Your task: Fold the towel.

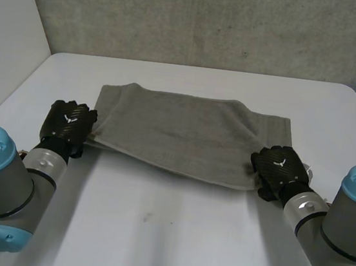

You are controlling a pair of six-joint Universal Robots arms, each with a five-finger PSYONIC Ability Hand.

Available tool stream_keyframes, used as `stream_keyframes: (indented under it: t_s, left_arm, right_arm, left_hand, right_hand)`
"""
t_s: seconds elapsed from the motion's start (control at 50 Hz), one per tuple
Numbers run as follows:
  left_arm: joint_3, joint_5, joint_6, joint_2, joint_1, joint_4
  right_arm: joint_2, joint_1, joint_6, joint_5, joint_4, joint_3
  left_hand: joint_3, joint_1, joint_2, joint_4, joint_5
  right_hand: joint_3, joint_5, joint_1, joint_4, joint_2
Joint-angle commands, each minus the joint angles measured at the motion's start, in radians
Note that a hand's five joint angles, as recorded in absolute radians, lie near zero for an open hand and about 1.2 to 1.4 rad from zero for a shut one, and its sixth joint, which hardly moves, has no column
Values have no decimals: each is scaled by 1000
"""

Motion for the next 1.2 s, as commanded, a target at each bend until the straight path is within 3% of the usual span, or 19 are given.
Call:
stream_keyframes:
  t_s: [0.02, 0.16, 0.78, 0.84, 0.88, 0.96, 1.06, 1.12, 1.2]
  left_arm:
    - [-2, 0, 0, 0, 0, 0]
    - [-4, -2, 0, 0, -2, 0]
    - [-5, -1, 3, 1, 0, 0]
    - [-7, -1, 5, 1, -2, 0]
    - [-7, -2, 5, 1, -2, -2]
    - [-7, -2, 6, 1, 0, -2]
    - [-23, -2, 14, 12, -7, -9]
    - [-33, -2, 32, 70, -13, -43]
    - [-37, -3, 98, 141, -22, -130]
  right_arm:
    - [-28, -5, 126, -2, 12, -14]
    - [-30, -6, 191, -9, 49, -34]
    - [12, 26, 200, 1, 104, -62]
    - [13, 24, 195, -2, 126, -60]
    - [13, 20, 189, -5, 129, -60]
    - [4, 20, 186, -7, 132, -68]
    - [-31, 17, 122, -16, 153, -68]
    - [-116, 9, -6, -13, 206, -68]
    - [-237, -46, -247, -2, 400, -82]
  left_hand:
    - [179, 196, 178, 180, 183]
    - [179, 196, 178, 180, 183]
    - [179, 196, 178, 180, 183]
    - [179, 196, 178, 180, 183]
    - [179, 196, 178, 180, 183]
    - [179, 196, 178, 180, 183]
    - [179, 196, 178, 180, 183]
    - [179, 196, 178, 180, 183]
    - [179, 196, 178, 180, 183]
  right_hand:
    - [85, 117, 214, 94, 87]
    - [-215, -182, -86, -205, -212]
    - [-74, -42, 55, -65, -72]
    - [87, 120, 216, 97, 90]
    - [525, 558, 654, 535, 528]
    - [568, 600, 697, 577, 570]
    - [568, 600, 697, 577, 570]
    - [568, 600, 697, 577, 570]
    - [568, 600, 697, 577, 570]
